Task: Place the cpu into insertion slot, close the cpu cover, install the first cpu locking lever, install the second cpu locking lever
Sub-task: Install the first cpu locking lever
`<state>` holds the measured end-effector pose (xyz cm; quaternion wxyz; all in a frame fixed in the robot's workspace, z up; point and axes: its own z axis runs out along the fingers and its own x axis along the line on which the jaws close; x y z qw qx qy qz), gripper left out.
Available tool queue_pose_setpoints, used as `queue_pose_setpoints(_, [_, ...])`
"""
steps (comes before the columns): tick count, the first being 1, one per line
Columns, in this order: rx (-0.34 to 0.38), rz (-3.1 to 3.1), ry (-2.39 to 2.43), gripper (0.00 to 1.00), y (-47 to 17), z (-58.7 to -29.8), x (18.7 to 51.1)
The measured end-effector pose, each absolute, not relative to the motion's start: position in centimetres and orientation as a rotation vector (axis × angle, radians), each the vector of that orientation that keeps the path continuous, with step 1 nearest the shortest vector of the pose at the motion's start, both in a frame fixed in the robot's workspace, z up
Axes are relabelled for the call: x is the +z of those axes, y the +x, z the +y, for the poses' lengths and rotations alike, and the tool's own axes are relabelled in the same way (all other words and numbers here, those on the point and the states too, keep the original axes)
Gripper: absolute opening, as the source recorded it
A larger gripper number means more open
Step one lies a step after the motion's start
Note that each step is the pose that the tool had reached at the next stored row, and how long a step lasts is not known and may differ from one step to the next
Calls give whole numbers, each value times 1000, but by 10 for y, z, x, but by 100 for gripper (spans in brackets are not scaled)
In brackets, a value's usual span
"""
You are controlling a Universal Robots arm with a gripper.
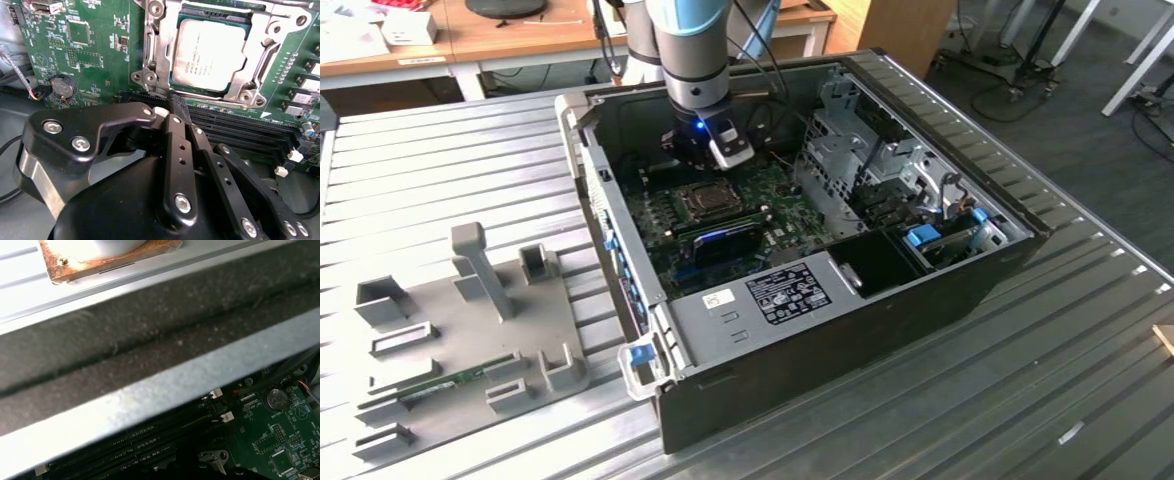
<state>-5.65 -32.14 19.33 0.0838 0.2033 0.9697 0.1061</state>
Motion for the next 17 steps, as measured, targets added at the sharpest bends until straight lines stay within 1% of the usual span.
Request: queue_pose_setpoints(17, [317, 2893, 609, 10, -57, -321, 193])
